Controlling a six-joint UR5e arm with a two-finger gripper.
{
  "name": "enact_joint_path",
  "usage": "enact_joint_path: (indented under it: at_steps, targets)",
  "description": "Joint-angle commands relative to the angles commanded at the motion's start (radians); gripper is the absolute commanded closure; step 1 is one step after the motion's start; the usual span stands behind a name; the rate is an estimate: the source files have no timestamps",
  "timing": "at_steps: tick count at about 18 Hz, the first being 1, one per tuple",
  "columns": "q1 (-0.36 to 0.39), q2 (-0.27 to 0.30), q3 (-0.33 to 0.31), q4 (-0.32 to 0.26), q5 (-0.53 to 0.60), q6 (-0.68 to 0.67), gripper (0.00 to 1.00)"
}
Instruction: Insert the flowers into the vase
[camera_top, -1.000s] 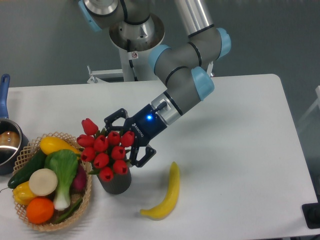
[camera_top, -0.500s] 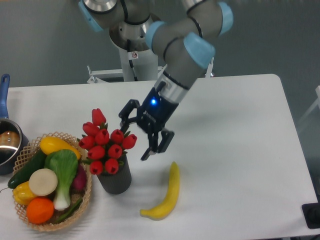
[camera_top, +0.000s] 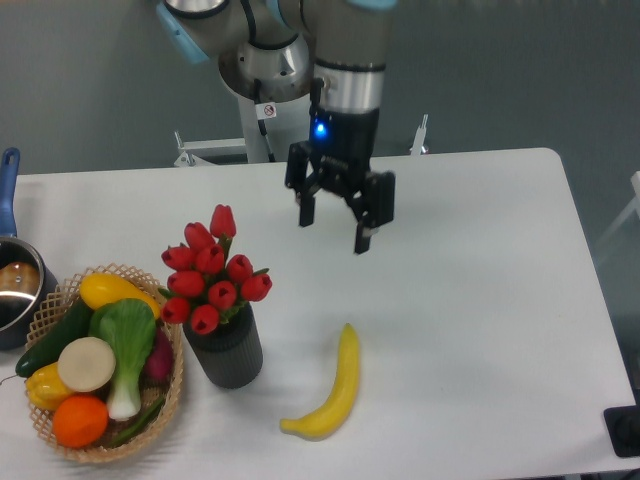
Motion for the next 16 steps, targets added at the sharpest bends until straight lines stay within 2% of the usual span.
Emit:
enact_joint_path:
  at_steps: [3, 4, 6, 10, 13, 16]
  targets:
    - [0.003, -0.021, 0.141, -0.221, 0.039, 0.035, 0.0]
    - [0.009, -0.025, 0.169, -0.275, 0.049, 0.102, 0.0]
    - [0.049, -0.023, 0.178, -0.35, 0.071, 0.242, 0.0]
    - [0.121, 0.011, 0.16, -0.444, 0.065, 0.444, 0.0]
    - [0.166, 0.04, 0.139, -0.474, 0.051, 0.535, 0.0]
    - [0.184, 0.047, 0.131, -0.484, 0.013, 0.543, 0.0]
